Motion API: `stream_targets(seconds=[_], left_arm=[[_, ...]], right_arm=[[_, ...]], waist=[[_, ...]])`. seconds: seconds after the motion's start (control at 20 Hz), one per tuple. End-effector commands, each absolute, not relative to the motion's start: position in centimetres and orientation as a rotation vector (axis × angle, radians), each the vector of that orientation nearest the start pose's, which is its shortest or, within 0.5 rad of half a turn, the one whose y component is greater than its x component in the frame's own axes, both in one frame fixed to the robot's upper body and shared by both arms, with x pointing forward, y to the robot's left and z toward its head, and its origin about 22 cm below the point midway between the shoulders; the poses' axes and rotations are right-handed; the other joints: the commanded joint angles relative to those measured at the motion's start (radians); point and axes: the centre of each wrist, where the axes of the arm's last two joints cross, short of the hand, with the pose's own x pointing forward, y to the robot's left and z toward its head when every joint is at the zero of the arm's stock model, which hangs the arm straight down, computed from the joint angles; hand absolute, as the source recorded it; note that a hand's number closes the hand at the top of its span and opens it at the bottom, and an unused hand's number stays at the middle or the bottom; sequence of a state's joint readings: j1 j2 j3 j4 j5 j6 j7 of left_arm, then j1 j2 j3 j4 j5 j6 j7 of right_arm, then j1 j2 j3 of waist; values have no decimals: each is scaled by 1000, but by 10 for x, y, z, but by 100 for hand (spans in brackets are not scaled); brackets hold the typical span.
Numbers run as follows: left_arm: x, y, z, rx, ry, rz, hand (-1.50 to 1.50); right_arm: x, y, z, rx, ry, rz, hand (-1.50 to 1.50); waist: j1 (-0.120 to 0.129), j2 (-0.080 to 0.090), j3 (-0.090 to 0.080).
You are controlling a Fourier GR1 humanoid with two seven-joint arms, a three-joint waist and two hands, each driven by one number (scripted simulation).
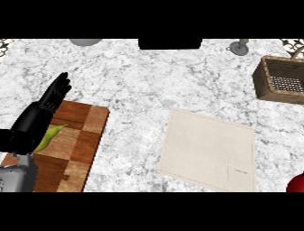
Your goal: Pick the tomato from the placemat and place it in the basket
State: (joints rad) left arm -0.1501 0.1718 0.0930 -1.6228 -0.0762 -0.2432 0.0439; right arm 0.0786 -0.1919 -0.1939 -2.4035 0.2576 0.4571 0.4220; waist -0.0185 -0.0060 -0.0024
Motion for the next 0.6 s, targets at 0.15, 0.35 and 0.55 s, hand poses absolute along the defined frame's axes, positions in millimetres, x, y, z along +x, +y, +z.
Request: stream_targets(seconds=[0.15,0.35,0.55], left_arm=[[274,267,59,49,-1677,-381,0],[282,266,58,32,-1684,-375,0],[281,249,62,34,-1687,-387,0]], right_arm=[[149,-291,259,-698,-1782,515,150],[185,-292,300,-729,-1758,415,150],[218,-309,316,-798,-1722,344,150]], waist=[[14,2,0],[26,6,0],[27,7,1]])
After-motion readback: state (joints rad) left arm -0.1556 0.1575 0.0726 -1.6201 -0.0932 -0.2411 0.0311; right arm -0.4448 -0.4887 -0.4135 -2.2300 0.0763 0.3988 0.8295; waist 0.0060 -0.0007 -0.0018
